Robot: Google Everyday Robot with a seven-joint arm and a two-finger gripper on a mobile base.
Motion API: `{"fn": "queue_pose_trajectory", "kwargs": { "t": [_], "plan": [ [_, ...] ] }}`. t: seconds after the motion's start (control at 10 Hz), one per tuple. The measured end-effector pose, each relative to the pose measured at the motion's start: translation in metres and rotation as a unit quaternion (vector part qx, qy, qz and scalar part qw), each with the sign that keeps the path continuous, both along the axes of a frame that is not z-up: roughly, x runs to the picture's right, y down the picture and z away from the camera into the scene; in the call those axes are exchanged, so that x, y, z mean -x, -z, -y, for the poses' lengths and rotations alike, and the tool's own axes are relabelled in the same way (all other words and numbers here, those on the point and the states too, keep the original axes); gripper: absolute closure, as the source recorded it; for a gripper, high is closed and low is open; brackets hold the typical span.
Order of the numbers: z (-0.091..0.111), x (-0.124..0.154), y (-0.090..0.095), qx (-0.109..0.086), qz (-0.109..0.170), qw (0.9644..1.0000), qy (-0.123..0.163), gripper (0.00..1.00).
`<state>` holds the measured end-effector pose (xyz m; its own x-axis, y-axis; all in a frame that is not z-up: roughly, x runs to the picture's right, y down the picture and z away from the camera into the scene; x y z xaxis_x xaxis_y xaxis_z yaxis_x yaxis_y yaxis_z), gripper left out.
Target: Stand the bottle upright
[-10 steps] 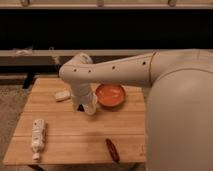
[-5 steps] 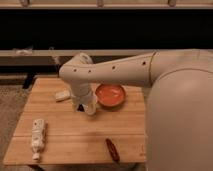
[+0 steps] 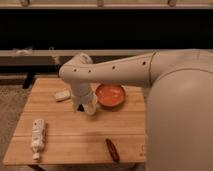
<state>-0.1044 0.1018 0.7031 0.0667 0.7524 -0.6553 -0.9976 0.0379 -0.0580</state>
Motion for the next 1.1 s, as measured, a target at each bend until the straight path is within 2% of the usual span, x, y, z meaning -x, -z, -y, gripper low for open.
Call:
{"fn": "queue_pose_trajectory", "kwargs": {
  "t": [0.2, 0.4, 0.7, 0.9, 1.1],
  "plan": [
    [0.0, 0.0, 0.0, 0.0, 0.001, 1.0, 0.0, 0.35],
    [0.001, 0.008, 0.008, 0.001, 0.016, 0.9999, 0.003, 0.35],
    [-0.014, 0.052, 0.038, 0.001, 0.058, 0.9981, 0.019, 0.35],
    [-0.038, 0.1, 0.067, -0.001, 0.086, 0.9955, 0.041, 0.35],
    [-0.056, 0.136, 0.084, -0.005, 0.101, 0.9931, 0.059, 0.35]
  ]
}}
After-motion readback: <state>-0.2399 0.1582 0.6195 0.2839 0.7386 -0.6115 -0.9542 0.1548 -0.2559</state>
